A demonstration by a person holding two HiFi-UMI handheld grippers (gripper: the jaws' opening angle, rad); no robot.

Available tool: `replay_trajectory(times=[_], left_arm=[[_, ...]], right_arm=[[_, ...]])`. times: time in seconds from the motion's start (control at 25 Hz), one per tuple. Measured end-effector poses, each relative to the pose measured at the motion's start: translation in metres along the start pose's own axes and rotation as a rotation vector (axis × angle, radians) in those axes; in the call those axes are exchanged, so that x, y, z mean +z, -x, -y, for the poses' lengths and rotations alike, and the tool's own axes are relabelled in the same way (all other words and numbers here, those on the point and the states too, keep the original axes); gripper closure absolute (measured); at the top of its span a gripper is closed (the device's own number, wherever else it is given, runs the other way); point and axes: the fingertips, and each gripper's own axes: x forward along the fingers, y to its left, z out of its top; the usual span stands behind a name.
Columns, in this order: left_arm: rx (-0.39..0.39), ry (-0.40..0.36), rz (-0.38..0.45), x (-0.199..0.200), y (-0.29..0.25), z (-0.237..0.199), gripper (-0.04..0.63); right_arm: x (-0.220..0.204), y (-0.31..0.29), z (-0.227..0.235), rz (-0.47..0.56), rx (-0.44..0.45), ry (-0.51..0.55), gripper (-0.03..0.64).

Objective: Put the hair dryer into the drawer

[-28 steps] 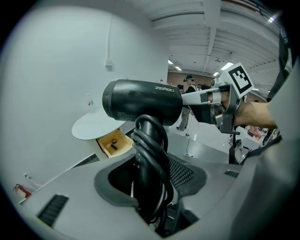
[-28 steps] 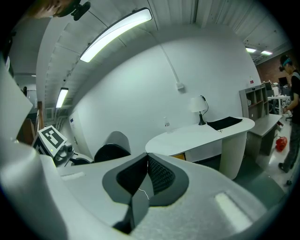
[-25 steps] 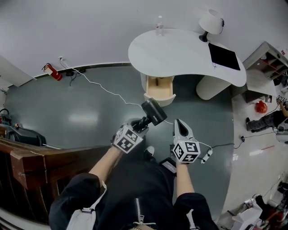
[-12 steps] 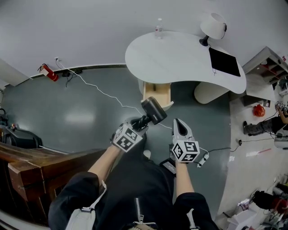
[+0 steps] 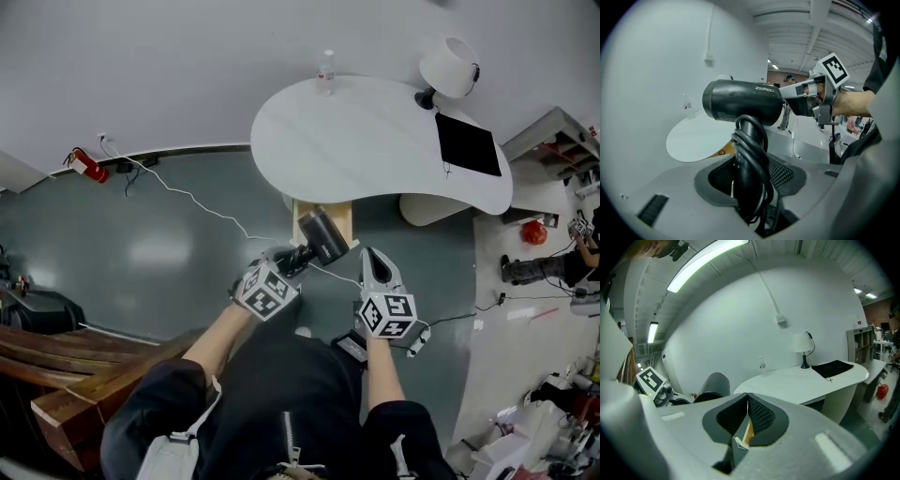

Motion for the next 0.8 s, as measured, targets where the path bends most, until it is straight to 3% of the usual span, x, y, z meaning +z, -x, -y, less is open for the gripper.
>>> replay_trajectory(times=[0.36, 0.8], left_arm=[[-0.072, -0.068, -0.020, 0.014, -0.028, -0.059, 0.391], [-0.126, -0.073, -0.018, 0.024, -0.047, -0.071, 0.391]], right_arm=[[0.024, -0.057, 0.014, 0.001, -0.062, -0.007, 0.612], [0.025, -0.069, 0.020, -0.025, -0.092, -0.010, 0.612]])
